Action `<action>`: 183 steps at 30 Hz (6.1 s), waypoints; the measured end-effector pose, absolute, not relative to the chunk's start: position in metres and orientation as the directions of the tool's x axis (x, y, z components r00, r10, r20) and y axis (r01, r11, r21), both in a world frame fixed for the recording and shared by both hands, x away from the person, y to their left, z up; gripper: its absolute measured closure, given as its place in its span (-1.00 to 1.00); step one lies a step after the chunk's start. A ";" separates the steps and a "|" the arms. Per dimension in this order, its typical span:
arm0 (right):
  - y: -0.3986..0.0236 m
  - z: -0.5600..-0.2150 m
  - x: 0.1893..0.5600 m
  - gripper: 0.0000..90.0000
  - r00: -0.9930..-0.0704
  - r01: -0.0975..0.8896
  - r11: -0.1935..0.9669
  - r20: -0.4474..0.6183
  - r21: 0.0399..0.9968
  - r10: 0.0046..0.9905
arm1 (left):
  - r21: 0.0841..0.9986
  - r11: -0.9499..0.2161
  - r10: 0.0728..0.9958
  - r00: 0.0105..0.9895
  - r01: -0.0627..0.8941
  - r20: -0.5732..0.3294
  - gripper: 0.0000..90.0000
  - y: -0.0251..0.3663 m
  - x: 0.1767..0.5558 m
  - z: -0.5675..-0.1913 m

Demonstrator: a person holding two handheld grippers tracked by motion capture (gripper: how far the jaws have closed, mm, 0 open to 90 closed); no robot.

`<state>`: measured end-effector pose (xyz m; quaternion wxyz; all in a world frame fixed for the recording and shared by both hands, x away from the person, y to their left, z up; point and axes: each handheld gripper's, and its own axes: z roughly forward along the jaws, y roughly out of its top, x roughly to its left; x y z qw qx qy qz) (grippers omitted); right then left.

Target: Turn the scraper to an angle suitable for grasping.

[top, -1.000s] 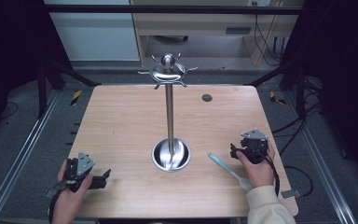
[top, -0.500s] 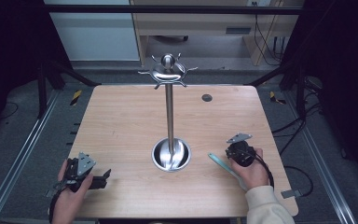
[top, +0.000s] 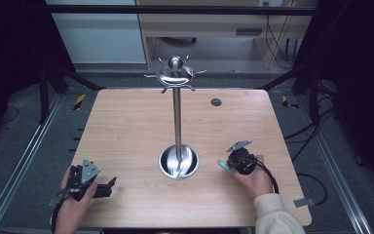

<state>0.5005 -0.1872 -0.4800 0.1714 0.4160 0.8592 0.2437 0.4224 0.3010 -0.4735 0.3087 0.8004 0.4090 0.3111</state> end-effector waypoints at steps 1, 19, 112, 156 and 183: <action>-0.187 -0.480 0.500 1.00 -0.598 0.630 0.537 -0.090 0.561 0.796 | 0.749 -0.475 0.847 0.472 0.463 0.246 -0.94 0.301 0.422 -0.474; -0.172 -0.470 0.478 1.00 -0.722 0.560 0.610 -0.030 0.561 0.691 | 0.745 -0.470 0.851 0.467 0.474 0.240 -0.94 0.302 0.422 -0.475; -0.165 -0.337 0.494 0.65 -0.788 0.478 0.677 -0.068 0.559 0.612 | 0.748 -0.474 0.850 0.465 0.465 0.249 -0.94 0.303 0.423 -0.473; -0.178 -0.250 0.475 0.65 -0.748 0.296 0.338 -0.003 0.893 0.663 | 0.751 -0.469 0.853 0.459 0.465 0.248 -0.94 0.304 0.422 -0.473; -0.171 -0.230 0.463 0.65 -0.739 0.225 0.219 0.020 0.949 0.674 | 0.751 -0.469 0.853 0.458 0.465 0.249 -0.94 0.305 0.421 -0.472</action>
